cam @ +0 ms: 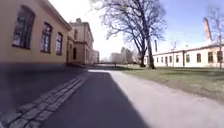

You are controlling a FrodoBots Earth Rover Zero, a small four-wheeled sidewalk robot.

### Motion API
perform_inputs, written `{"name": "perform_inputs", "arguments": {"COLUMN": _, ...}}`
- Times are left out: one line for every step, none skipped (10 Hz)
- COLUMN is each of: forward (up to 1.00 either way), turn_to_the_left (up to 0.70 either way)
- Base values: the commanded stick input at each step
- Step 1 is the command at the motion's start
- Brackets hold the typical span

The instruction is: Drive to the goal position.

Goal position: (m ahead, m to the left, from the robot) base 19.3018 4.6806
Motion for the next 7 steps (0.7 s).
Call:
{"name": "perform_inputs", "arguments": {"forward": 0.85, "turn_to_the_left": 0.00}}
{"name": "perform_inputs", "arguments": {"forward": 0.85, "turn_to_the_left": 0.00}}
{"name": "perform_inputs", "arguments": {"forward": 0.85, "turn_to_the_left": 0.00}}
{"name": "perform_inputs", "arguments": {"forward": 0.85, "turn_to_the_left": 0.00}}
{"name": "perform_inputs", "arguments": {"forward": 0.85, "turn_to_the_left": 0.00}}
{"name": "perform_inputs", "arguments": {"forward": 0.85, "turn_to_the_left": 0.00}}
{"name": "perform_inputs", "arguments": {"forward": 0.85, "turn_to_the_left": 0.00}}
